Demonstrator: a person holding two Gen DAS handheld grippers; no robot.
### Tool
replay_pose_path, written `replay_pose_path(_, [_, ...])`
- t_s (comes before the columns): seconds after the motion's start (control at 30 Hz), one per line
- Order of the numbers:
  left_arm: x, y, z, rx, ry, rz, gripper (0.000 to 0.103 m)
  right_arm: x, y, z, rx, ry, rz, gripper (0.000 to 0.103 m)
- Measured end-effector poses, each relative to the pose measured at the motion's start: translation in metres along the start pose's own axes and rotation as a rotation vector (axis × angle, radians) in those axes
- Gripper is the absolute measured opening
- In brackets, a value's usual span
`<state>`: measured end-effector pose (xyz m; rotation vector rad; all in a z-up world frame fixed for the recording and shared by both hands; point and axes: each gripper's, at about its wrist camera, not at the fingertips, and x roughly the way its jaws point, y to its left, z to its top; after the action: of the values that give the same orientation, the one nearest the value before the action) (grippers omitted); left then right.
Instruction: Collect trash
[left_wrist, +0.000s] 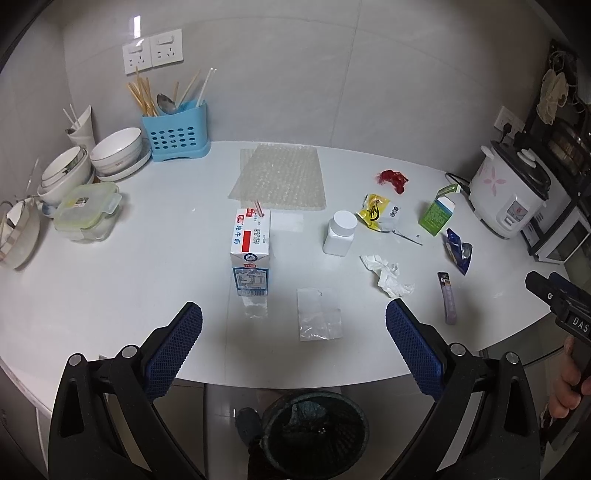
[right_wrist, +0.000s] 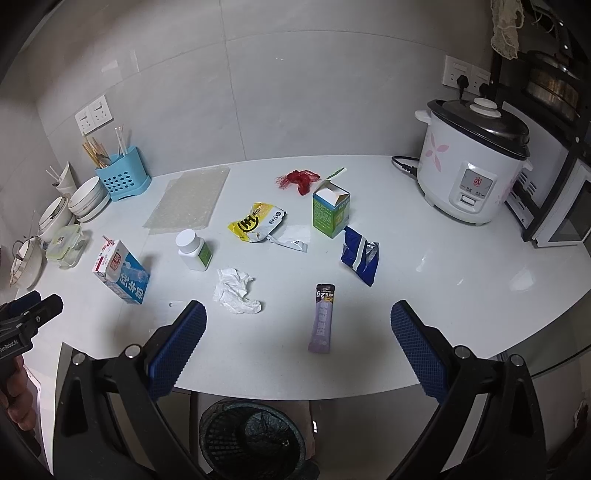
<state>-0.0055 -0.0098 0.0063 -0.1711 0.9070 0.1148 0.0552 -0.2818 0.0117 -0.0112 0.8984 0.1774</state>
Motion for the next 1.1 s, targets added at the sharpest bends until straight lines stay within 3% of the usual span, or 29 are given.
replay_pose_path(1.1, [0.009,0.000,0.002,0.015,0.012,-0.001,0.097,0.006,-0.002,0.003,0.009,0.007,-0.010,0.096])
